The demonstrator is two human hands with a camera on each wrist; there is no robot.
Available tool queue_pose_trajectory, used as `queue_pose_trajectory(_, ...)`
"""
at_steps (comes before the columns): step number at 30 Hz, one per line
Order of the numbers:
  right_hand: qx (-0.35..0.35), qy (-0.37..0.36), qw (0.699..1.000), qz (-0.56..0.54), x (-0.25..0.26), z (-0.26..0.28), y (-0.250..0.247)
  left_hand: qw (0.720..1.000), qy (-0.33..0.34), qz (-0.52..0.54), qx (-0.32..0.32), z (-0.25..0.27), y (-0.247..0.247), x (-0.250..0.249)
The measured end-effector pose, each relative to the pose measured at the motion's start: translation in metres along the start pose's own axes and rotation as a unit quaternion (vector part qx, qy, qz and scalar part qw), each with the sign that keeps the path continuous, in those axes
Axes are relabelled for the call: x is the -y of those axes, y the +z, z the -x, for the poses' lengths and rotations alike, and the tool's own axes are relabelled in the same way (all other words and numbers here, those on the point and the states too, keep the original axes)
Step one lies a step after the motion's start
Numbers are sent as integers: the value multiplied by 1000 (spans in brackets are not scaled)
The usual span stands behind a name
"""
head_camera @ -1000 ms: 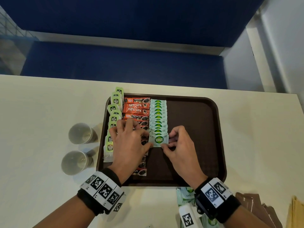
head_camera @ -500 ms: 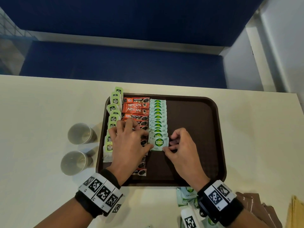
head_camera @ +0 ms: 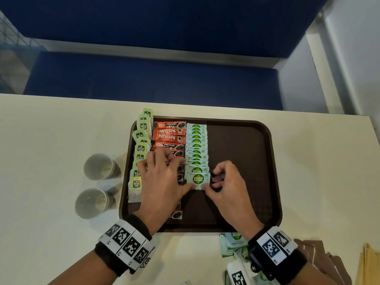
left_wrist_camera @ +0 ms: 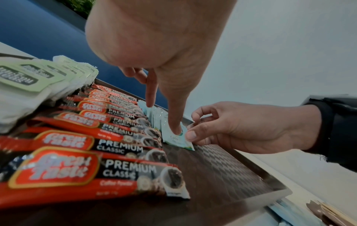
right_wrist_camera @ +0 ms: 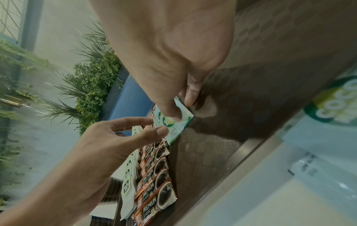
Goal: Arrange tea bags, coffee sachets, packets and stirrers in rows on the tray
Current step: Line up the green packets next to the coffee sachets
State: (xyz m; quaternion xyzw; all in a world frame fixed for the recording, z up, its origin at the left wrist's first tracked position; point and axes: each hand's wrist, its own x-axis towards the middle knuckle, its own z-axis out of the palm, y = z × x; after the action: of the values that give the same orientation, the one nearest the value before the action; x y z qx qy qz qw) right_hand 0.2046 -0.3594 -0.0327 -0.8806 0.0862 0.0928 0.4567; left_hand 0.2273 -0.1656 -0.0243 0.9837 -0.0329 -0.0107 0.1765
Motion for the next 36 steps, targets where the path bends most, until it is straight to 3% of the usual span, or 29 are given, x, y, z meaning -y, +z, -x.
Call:
queue_pose_trajectory(3, -15, 7, 1000, -15, 3, 5, -9, 999, 7, 39, -11, 1, -8, 0)
queue_pose_trajectory(6, -43, 13, 998, -52, 4, 20, -31, 984, 18, 179, -5, 8, -21, -4)
queue_pose_trajectory(8, -57, 26, 995, -72, 0, 37, -50, 964, 30, 261, 44, 17, -29, -14)
queue_pose_trajectory(11, -59, 59, 994, -67, -10, 66, -73, 945, 80, 286, 137, 35, -31, -35)
queue_pose_trajectory(17, -69, 86, 994, -14, -38, 125, -107, 927, 150, 247, 238, 76, -14, -61)
queue_pose_trajectory(25, 37, 146, 979, 140, -74, 180, -119, 901, 344, 106, 241, 114, 24, -71)
queue_pose_trajectory(31, 64, 159, 968, 182, -71, 183, -81, 902, 359, 14, 238, 133, 42, -68)
queue_pose_trajectory(36, 58, 177, 958, 218, -63, 177, -62, 907, 359, 6, 221, 150, 47, -68)
